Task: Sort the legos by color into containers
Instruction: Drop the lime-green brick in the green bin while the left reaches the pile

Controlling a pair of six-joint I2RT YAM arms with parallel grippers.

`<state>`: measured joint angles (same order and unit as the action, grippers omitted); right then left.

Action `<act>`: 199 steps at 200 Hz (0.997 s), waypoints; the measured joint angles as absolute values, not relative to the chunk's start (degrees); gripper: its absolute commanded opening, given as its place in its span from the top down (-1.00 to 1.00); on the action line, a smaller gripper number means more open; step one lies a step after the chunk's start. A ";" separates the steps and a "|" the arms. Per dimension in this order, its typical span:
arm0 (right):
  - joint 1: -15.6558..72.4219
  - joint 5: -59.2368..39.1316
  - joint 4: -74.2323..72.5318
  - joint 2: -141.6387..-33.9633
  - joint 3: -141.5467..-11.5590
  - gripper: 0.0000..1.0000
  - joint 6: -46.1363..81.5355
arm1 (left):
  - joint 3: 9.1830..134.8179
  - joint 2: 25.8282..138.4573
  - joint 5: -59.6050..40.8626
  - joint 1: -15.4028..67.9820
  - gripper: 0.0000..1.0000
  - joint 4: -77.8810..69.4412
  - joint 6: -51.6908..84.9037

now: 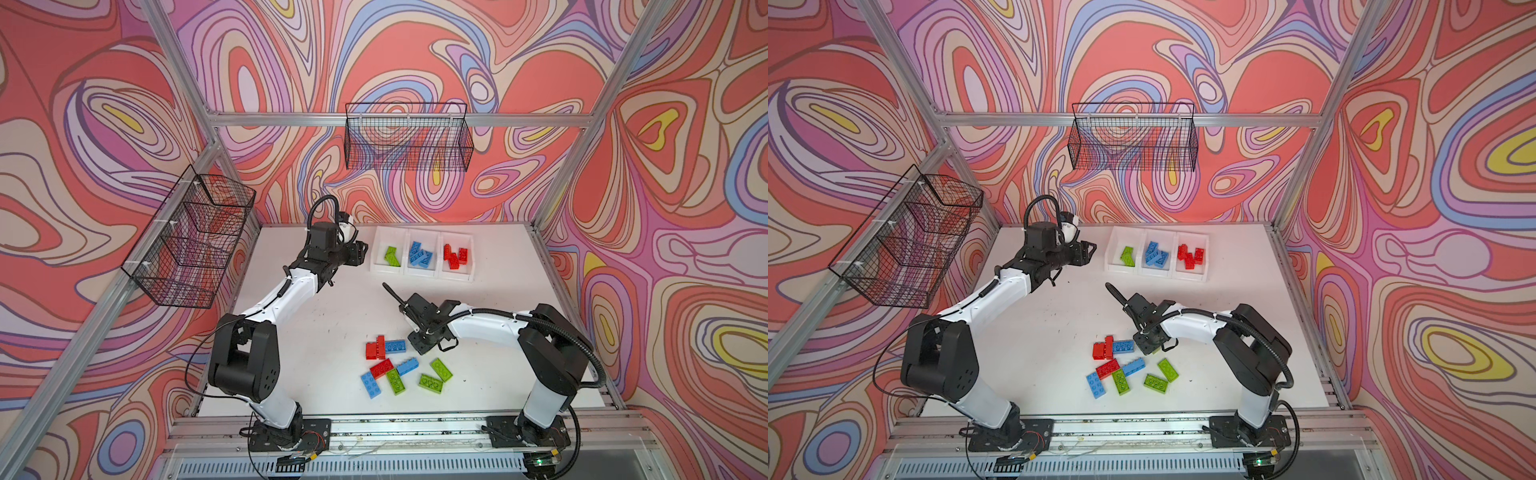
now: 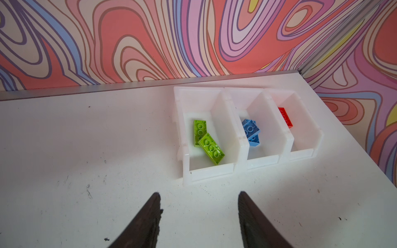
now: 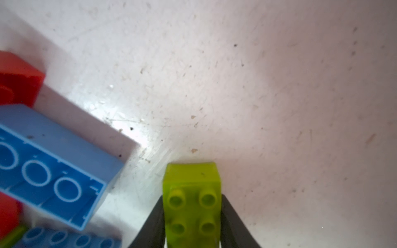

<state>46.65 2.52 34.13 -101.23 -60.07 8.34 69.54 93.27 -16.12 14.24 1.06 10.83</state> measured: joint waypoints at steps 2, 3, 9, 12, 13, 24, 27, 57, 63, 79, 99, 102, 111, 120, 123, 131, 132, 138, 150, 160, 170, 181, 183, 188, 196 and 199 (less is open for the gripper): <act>46.54 2.48 34.09 -101.12 -59.99 0.40 8.43 | 69.45 93.27 -16.12 14.24 -0.18 1.06 10.85; 46.50 2.42 34.09 -101.06 -59.94 0.41 8.47 | 69.43 93.27 -16.14 14.24 -0.18 1.06 10.87; 46.04 1.96 34.00 -100.62 -59.55 0.44 8.40 | 69.19 93.27 -16.27 14.24 -0.18 1.04 11.03; 45.87 1.85 34.02 -100.42 -59.37 0.46 8.21 | 69.08 93.27 -16.34 14.24 -0.18 1.04 11.11; 45.76 1.78 34.02 -100.29 -59.31 0.47 8.23 | 69.06 93.27 -16.34 14.24 -0.18 1.06 11.16; 45.08 1.26 33.91 -99.42 -58.85 0.50 8.36 | 68.88 93.27 -16.49 14.26 -0.17 1.06 11.25; 44.84 1.15 33.91 -99.13 -58.78 0.50 8.38 | 68.88 93.30 -16.49 14.26 -0.17 1.06 11.27; 42.76 -0.51 33.17 -95.48 -58.61 0.53 8.64 | 68.88 93.30 -16.51 14.24 -0.16 1.06 11.38; 42.26 -0.67 33.19 -94.74 -58.78 0.53 8.69 | 68.88 93.30 -16.53 14.24 -0.16 1.08 11.38; 40.75 -0.84 33.63 -93.51 -60.53 0.51 8.86 | 68.88 93.30 -16.62 14.24 -0.16 1.17 11.35; 38.87 -0.34 34.06 -93.58 -65.73 0.52 9.26 | 68.77 93.30 -16.71 14.24 -0.16 2.07 11.27; 38.59 -0.19 34.13 -93.71 -66.76 0.52 9.37 | 68.73 93.30 -16.69 14.24 -0.16 2.13 11.20; 37.71 0.43 34.06 -94.37 -70.11 0.52 9.56 | 68.20 93.03 -16.64 14.24 -0.16 2.46 11.14; 36.73 0.86 33.43 -95.68 -73.95 0.52 10.00 | 67.20 92.38 -16.64 14.24 -0.16 2.96 11.09; 36.42 1.10 33.15 -96.14 -75.24 0.52 10.09 | 66.74 92.12 -16.58 14.24 -0.16 3.20 11.05; 35.70 1.52 32.47 -97.62 -78.37 0.52 10.33 | 65.39 91.07 -16.43 14.24 -0.16 3.79 10.94; 35.57 1.52 32.42 -98.06 -79.05 0.52 10.41 | 65.23 90.91 -16.45 14.24 -0.16 3.88 10.94; 35.05 1.78 31.86 -99.59 -81.67 0.52 10.68 | 64.01 89.86 -16.40 14.24 -0.16 4.45 10.87; 34.17 2.04 30.85 -103.20 -86.70 0.52 11.27 | 61.80 87.77 -16.32 14.24 -0.16 5.28 10.70; 33.65 1.78 29.87 -106.87 -90.94 0.52 11.84 | 60.07 85.67 -16.21 14.24 -0.16 6.44 10.61; 33.23 1.91 29.45 -110.50 -95.11 0.52 12.29 | 58.65 83.96 -15.94 14.24 -0.17 7.57 10.50; 32.95 1.89 28.80 -114.74 -99.61 0.52 12.86 | 57.28 82.11 -15.42 14.24 -0.18 8.80 10.50; 32.93 1.87 28.80 -115.44 -100.49 0.52 13.02 | 56.99 81.78 -15.27 14.24 -0.18 9.15 10.48; 32.88 1.91 28.88 -117.05 -102.30 0.50 13.19 | 56.38 80.93 -14.81 14.24 -0.18 9.80 10.46; 32.69 1.96 28.86 -119.94 -105.62 0.49 13.52 | 55.31 79.59 -14.06 14.24 -0.20 10.96 10.28; 32.69 1.91 28.80 -120.79 -106.54 0.49 13.65 | 54.78 78.91 -13.65 14.24 -0.19 11.31 10.24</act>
<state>32.69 1.91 28.80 -120.79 -106.54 13.65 54.78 78.91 -13.65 14.24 11.31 10.24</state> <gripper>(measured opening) 0.332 0.591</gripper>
